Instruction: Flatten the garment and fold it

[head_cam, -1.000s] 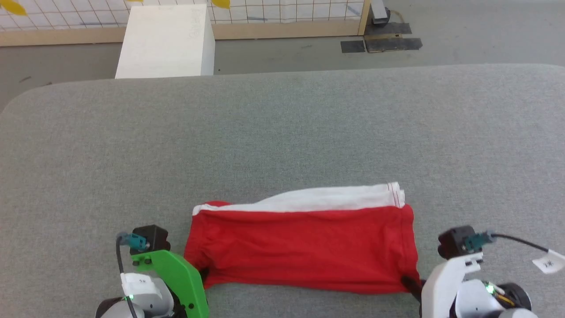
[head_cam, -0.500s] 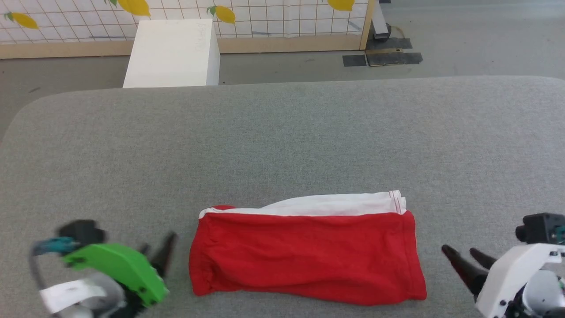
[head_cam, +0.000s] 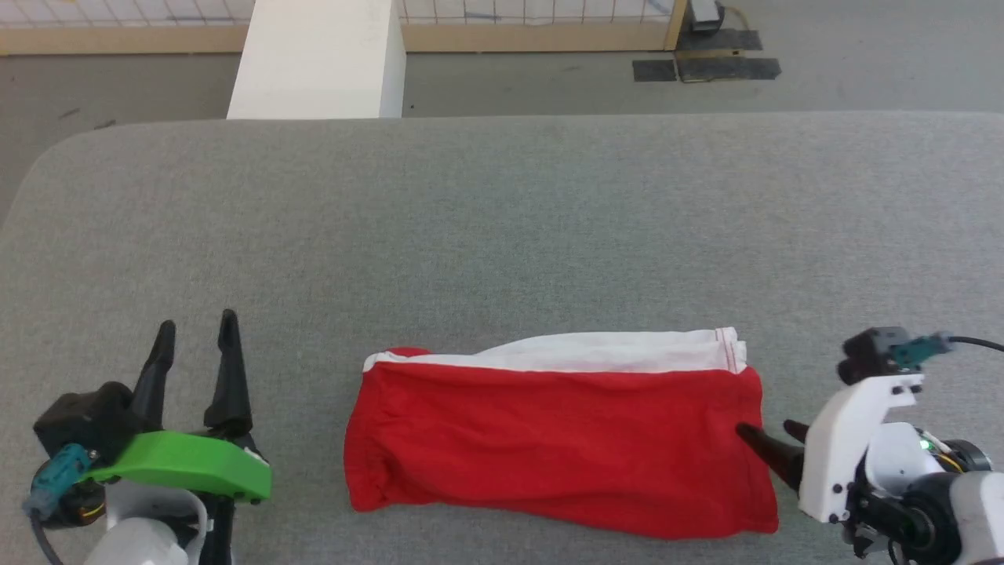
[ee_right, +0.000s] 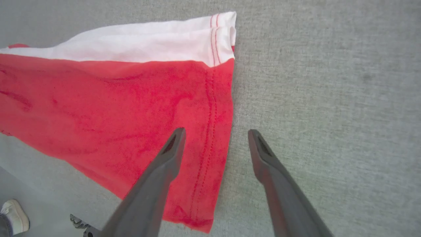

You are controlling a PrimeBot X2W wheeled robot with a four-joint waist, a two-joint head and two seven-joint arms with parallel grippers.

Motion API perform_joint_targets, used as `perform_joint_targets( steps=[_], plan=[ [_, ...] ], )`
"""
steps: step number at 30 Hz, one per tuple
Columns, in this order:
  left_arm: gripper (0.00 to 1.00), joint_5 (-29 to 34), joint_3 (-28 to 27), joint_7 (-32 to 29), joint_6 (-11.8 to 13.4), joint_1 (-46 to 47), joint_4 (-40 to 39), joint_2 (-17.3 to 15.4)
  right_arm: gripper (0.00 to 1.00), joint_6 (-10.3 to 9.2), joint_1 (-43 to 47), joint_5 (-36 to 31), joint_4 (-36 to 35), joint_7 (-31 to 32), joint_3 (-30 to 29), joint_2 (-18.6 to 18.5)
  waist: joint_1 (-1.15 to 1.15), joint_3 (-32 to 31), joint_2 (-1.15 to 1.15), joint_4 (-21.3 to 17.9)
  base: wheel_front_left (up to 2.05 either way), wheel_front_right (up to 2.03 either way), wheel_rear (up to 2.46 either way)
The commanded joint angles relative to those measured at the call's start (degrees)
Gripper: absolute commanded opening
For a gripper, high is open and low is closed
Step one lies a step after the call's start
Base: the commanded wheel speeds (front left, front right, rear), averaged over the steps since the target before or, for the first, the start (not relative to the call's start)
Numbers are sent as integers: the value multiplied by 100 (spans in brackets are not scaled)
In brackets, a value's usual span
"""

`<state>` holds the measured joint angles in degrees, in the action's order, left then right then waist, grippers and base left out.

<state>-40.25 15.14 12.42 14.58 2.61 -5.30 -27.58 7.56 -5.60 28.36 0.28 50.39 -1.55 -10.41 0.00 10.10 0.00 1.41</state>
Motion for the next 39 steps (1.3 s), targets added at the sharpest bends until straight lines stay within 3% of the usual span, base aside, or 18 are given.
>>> perform_joint_targets(
  steps=[1,13,14,15,16,21,31,35,39],
  plan=[
    [100,127,6,103,-68,125,82,71,100,-8,-132,-20,110,-37,142,-71,0,111,0,69,0,0,0],
    [100,742,-166,255,-419,339,326,552,100,-8,-700,123,923,-266,1212,-135,0,265,0,116,0,0,0],
    [100,765,-189,256,-448,331,337,601,29,-8,-733,115,977,-293,1223,-164,0,259,0,115,0,0,0],
    [100,792,-206,256,-467,324,343,634,8,-8,-756,97,1018,-330,1208,-192,0,255,0,112,0,0,0],
    [100,819,-224,256,-493,314,347,682,0,-8,-780,66,1065,-366,1202,-248,0,247,0,107,0,0,0],
    [100,917,-285,257,-620,253,401,831,0,-8,-805,37,1246,-464,883,-489,0,181,0,60,0,0,0],
    [100,1061,-294,257,-770,178,488,961,0,-8,-856,-643,1740,-361,-469,-1147,0,63,0,-15,0,0,0],
    [100,1069,-273,257,-777,145,533,980,0,-8,-911,-917,1673,-300,-533,-1219,0,1,0,-37,0,0,0],
    [100,1066,-253,256,-759,85,556,987,0,-8,-831,-1003,1120,-17,-209,-1313,0,-93,0,-50,0,0,0]
  ],
)
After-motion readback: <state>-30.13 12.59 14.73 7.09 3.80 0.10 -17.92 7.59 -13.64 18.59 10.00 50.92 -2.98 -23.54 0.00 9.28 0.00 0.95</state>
